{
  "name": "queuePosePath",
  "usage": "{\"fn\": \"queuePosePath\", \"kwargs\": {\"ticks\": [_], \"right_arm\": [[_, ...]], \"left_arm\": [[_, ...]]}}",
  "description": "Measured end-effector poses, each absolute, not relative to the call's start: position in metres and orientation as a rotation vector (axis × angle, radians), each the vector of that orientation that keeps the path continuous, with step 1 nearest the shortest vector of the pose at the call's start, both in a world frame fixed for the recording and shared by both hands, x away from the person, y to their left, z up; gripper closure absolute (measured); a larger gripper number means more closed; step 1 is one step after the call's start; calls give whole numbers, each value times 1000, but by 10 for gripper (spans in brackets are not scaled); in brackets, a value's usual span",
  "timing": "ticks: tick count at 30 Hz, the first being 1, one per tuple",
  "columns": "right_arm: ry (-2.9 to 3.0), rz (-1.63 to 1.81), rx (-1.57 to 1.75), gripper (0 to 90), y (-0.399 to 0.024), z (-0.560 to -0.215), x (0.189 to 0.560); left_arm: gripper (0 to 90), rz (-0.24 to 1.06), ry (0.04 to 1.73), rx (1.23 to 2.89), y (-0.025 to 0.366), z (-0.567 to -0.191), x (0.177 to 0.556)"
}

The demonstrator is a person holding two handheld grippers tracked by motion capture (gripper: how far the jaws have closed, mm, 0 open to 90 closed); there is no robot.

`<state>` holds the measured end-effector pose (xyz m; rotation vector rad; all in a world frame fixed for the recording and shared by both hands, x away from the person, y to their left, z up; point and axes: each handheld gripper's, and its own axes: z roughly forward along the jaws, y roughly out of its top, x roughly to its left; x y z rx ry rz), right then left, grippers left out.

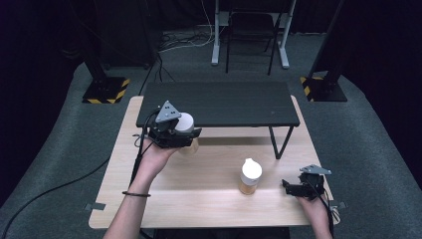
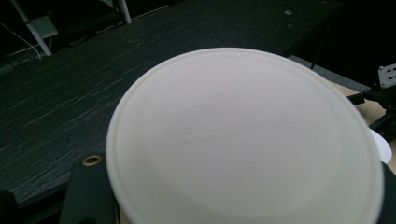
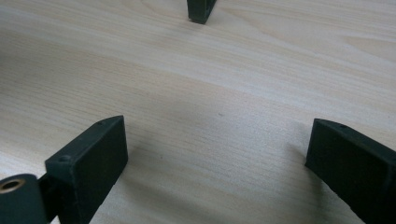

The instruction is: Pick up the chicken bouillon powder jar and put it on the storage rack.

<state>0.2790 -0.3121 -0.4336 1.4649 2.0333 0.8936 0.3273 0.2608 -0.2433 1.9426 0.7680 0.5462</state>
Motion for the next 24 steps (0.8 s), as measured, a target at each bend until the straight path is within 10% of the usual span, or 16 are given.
{"fn": "queuePosePath", "kwargs": {"ticks": [24], "right_arm": [[2033,894,1465,43,-312,-434,279]], "left_arm": [[346,530,745,1940,258,-209,349]]}}
